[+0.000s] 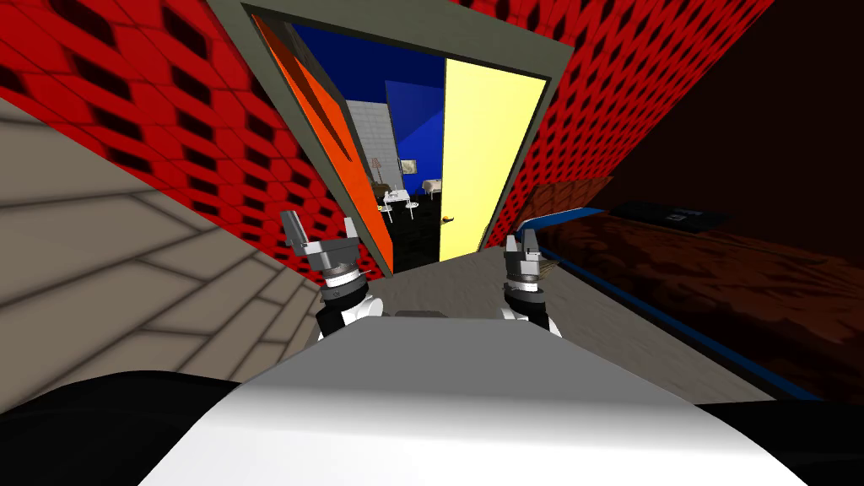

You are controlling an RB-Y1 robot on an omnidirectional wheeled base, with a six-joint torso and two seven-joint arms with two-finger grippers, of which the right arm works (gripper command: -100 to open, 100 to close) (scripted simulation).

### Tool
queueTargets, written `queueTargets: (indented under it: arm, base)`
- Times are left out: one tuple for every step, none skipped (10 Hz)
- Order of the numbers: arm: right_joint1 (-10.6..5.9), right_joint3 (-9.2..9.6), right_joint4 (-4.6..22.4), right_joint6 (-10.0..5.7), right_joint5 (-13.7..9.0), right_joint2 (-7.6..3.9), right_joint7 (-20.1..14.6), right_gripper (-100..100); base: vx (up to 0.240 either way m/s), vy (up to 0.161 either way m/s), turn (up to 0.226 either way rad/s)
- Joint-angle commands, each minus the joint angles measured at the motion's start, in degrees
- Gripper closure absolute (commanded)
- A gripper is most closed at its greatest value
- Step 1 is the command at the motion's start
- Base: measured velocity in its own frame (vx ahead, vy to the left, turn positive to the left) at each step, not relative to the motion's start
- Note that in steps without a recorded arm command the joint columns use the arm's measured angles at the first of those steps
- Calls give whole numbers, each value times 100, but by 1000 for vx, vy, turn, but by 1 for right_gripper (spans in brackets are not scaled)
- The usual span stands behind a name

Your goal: Push the door open

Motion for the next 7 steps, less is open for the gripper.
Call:
queueTargets:
  arm:
    - [-90,6,206,-24,-54,-36,19,-100]
    - [-157,11,361,-42,-95,-59,34,-100]
    - [-230,16,528,-62,-138,-84,49,-100]
    - [-279,20,639,-75,-168,-97,60,-100]
    - [-327,23,750,-88,-197,-111,70,-100]
    - [-375,27,861,-101,-226,-124,80,-100]
    - [-426,30,977,-115,-256,-138,91,-100]
  base:
    - [148,-36,55]
    - [128,-31,96]
    - [142,-39,85]
    - [120,-41,63]
    - [98,-44,39]
    - [97,-38,46]
    - [76,-35,64]
